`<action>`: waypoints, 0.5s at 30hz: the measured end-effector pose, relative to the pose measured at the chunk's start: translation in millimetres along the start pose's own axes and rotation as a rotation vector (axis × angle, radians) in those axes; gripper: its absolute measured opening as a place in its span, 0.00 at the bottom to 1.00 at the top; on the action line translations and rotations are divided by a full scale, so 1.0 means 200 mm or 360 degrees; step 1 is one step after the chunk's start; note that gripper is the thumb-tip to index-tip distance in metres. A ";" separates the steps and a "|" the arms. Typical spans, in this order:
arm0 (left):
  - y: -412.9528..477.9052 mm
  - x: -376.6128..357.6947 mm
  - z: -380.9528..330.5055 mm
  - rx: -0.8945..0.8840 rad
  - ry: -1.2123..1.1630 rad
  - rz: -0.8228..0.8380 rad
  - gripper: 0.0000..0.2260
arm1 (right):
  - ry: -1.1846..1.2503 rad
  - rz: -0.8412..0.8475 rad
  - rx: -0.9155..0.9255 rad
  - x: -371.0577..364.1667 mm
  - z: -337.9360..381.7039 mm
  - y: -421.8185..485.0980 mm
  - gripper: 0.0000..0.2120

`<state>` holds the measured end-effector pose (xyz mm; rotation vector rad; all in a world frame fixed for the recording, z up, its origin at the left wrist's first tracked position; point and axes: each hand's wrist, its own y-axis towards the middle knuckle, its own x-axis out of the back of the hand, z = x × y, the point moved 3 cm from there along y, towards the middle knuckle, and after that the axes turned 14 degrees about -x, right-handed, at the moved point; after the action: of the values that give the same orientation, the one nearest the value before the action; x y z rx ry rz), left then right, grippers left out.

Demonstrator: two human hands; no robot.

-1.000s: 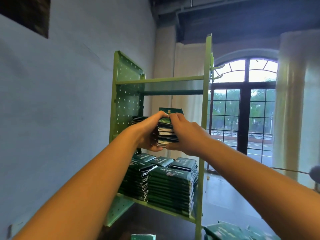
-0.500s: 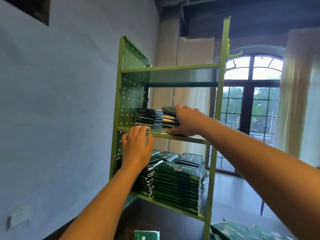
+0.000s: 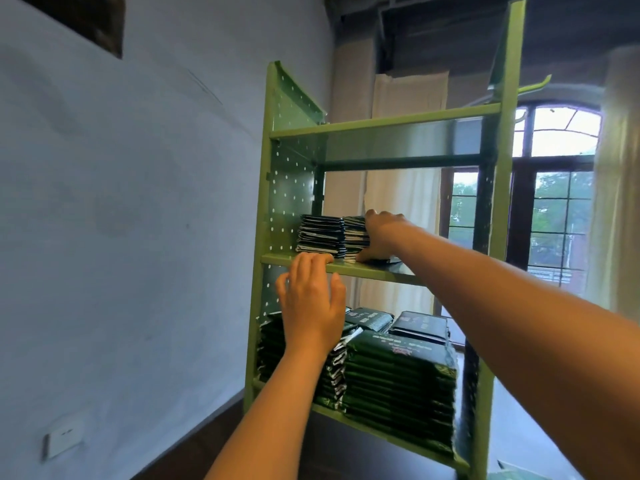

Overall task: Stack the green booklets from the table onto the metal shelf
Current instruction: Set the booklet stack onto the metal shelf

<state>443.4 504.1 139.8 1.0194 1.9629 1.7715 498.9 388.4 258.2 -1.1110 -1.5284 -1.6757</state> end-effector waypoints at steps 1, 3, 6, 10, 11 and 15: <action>0.00 0.00 0.00 -0.0005 -0.0005 -0.0010 0.24 | 0.0007 -0.0004 -0.0002 0.00 0.01 0.01 0.35; 0.00 0.00 0.00 -0.0005 -0.0014 -0.0012 0.23 | 0.0033 -0.0007 -0.0006 0.00 0.01 0.03 0.34; 0.00 0.00 0.00 0.0011 -0.0042 -0.0020 0.23 | 0.0102 0.0019 -0.0029 0.00 0.02 0.04 0.36; 0.00 0.01 0.00 0.0008 -0.0069 0.0001 0.25 | 0.0238 0.0104 -0.0083 -0.02 0.00 0.03 0.45; 0.00 0.01 0.00 0.0007 -0.0064 0.0021 0.26 | 0.0283 0.0120 -0.0103 -0.02 0.00 0.02 0.47; 0.00 0.04 0.00 0.0006 -0.0099 0.0081 0.28 | 0.0375 0.0136 -0.0137 -0.03 0.02 -0.06 0.45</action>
<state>438.5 509.5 140.9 1.1217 1.9196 1.7411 491.6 394.1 246.7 -0.9684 -1.2557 -1.7586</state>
